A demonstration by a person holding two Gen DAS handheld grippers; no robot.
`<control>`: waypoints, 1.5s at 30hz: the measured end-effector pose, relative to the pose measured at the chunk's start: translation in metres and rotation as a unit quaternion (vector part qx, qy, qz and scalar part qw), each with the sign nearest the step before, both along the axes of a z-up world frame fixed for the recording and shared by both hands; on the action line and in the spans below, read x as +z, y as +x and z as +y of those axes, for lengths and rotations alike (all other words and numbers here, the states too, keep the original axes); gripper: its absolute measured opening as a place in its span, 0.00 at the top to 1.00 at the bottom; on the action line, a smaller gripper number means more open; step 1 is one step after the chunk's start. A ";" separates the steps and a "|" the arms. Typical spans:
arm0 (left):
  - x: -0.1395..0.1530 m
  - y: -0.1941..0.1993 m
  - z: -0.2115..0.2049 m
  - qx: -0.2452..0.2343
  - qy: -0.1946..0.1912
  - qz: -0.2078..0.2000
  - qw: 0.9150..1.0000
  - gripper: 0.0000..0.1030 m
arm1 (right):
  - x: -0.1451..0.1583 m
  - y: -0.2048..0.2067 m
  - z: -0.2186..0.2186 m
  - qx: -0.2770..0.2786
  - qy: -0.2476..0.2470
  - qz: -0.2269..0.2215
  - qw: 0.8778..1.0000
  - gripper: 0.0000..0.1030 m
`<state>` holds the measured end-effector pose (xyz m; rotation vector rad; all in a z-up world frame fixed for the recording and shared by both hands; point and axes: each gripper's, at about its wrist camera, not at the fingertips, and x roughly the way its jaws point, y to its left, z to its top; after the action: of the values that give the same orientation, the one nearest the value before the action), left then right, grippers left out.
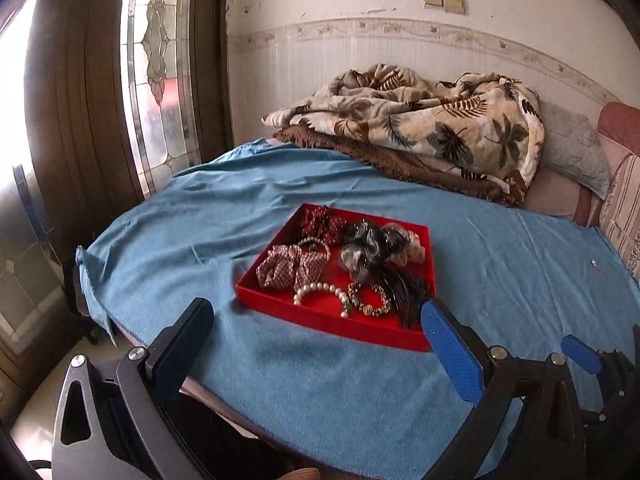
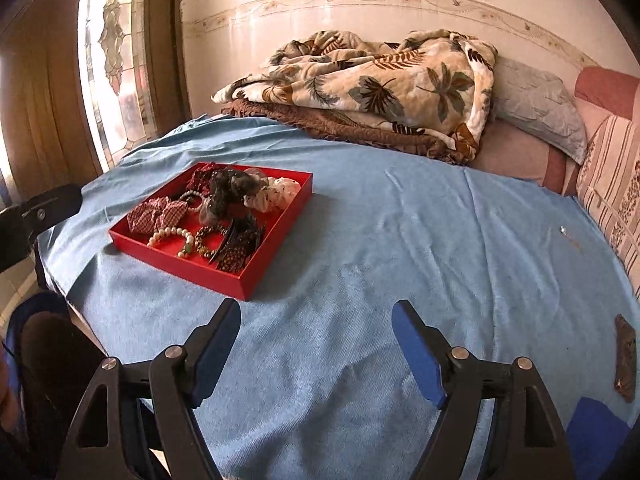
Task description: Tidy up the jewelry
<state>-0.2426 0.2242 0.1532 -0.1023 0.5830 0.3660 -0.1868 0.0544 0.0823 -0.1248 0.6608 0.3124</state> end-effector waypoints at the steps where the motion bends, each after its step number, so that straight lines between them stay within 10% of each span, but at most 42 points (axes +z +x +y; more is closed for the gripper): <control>1: 0.000 0.000 0.001 0.000 0.000 0.002 1.000 0.00 | 0.000 -0.001 0.000 0.000 -0.001 -0.002 1.000 0.20; 45: -0.036 0.011 0.004 -0.019 -0.030 0.075 0.997 0.00 | -0.014 0.000 0.009 -0.004 -0.024 0.011 1.000 0.15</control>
<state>-0.2315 0.2281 0.1172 -0.1225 0.7446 0.3216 -0.1866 0.0632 0.0688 -0.1650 0.6902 0.2903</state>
